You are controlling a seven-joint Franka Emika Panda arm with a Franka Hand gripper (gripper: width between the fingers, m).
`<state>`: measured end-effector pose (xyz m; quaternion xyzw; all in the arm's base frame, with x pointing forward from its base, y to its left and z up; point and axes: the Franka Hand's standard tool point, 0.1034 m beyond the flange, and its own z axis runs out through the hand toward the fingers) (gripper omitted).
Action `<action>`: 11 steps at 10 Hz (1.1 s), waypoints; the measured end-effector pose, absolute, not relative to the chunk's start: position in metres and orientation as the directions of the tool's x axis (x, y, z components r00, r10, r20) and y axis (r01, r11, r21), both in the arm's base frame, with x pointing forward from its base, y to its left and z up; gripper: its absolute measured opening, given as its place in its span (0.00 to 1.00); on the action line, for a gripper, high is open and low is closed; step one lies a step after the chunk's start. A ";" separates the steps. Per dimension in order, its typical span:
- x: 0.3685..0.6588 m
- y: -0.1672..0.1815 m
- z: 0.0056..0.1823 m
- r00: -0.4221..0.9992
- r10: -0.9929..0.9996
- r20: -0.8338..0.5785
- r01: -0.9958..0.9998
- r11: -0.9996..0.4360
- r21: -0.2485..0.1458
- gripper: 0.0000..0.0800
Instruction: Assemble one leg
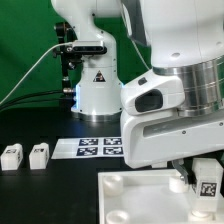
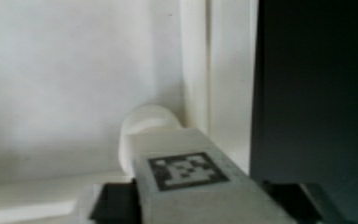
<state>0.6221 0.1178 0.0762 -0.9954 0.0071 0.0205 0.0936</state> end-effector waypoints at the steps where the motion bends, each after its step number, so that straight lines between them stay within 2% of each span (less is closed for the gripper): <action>1: 0.622 0.117 0.076 0.999 -0.012 -0.042 -0.020 -0.982 -0.185 0.38; 5: 0.622 0.117 0.076 0.994 -0.088 -0.057 -0.097 -0.978 -0.186 0.38; 7: 0.622 0.117 0.075 0.885 -0.443 -0.140 -0.463 -0.866 -0.187 0.38; 8: 0.622 0.118 0.074 0.794 -0.584 -0.170 -0.608 -0.776 -0.168 0.38; 10: 0.623 0.121 0.074 0.653 -0.731 -0.197 -0.757 -0.637 -0.143 0.38; 11: 0.623 0.126 0.076 0.634 -0.747 -0.202 -0.773 -0.619 -0.137 0.38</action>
Offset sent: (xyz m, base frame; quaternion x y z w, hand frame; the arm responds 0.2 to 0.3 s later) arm 0.0000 0.0000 0.0000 0.0000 0.0000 0.0899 0.9960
